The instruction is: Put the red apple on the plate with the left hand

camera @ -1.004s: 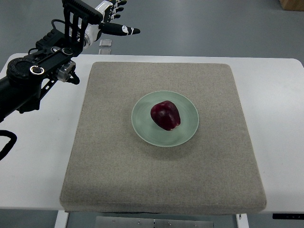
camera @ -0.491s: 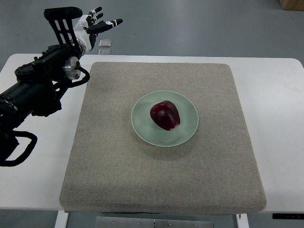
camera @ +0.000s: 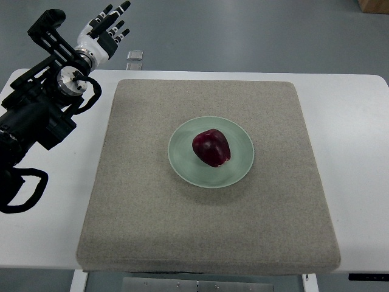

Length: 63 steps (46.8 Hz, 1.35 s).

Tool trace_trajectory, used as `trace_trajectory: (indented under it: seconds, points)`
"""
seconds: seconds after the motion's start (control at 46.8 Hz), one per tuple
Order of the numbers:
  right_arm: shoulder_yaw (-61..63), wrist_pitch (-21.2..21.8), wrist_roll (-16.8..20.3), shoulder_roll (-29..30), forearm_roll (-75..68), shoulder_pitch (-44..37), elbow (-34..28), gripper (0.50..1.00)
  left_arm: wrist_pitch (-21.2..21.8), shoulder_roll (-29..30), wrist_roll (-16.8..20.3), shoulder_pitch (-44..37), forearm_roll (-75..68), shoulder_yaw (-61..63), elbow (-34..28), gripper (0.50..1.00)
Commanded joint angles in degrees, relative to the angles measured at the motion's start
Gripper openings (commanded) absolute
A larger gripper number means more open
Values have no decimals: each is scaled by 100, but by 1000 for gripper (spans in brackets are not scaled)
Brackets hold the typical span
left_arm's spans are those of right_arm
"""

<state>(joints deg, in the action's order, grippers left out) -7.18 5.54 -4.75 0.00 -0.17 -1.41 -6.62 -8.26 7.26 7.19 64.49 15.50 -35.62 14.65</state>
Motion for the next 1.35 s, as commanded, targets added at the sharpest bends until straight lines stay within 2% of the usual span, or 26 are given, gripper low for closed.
trace_trajectory:
  seconds: [0.0, 0.278, 1.325]
  points:
    - [-3, 0, 0, 0, 0, 1, 3, 964, -246, -14, 2, -76, -3, -190, -32, 992]
    - [-3, 0, 0, 0, 0, 1, 3, 964, -343, -5, 98, -200, -82, -173, 3, 994]
    - [6, 18, -79, 0, -9, 1, -103, 964, -387, 92, 90, -244, -91, -182, -6, 994]
